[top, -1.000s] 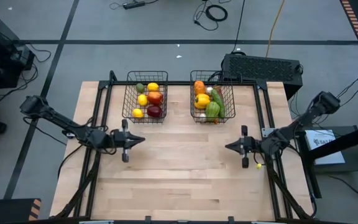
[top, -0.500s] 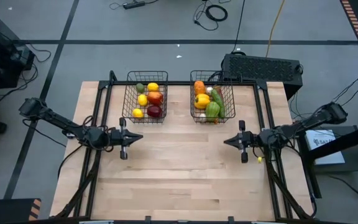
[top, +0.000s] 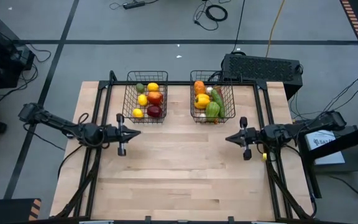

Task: Sort produce into baskets
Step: Return to Home Position

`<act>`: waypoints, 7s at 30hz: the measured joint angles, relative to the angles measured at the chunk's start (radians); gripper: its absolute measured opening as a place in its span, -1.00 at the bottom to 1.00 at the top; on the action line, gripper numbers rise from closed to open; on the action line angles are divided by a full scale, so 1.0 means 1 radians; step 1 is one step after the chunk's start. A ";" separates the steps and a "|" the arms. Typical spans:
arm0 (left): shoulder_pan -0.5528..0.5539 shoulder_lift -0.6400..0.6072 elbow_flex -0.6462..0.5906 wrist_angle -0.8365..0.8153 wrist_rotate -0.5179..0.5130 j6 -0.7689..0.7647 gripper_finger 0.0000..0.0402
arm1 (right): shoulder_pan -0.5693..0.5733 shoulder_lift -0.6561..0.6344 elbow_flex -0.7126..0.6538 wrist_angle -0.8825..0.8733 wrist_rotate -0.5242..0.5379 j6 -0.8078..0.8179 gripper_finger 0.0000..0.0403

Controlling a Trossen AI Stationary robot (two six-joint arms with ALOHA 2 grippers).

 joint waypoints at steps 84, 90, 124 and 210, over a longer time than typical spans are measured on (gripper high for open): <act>0.262 -0.506 0.000 -0.592 0.249 -0.105 -0.93 | -0.047 -0.238 0.002 -0.128 -0.043 -0.037 -1.00; 0.262 -0.506 0.000 -0.591 0.249 -0.105 -0.93 | -0.047 -0.256 0.002 -0.121 0.007 -0.023 -1.00; 0.262 -0.506 0.000 -0.554 0.242 -0.104 -0.93 | -0.078 -0.283 0.001 -0.125 -0.040 -0.084 -1.00; 0.262 -0.506 0.000 -0.561 0.238 -0.104 -0.90 | -0.078 -0.282 0.001 -0.125 -0.040 -0.084 -1.00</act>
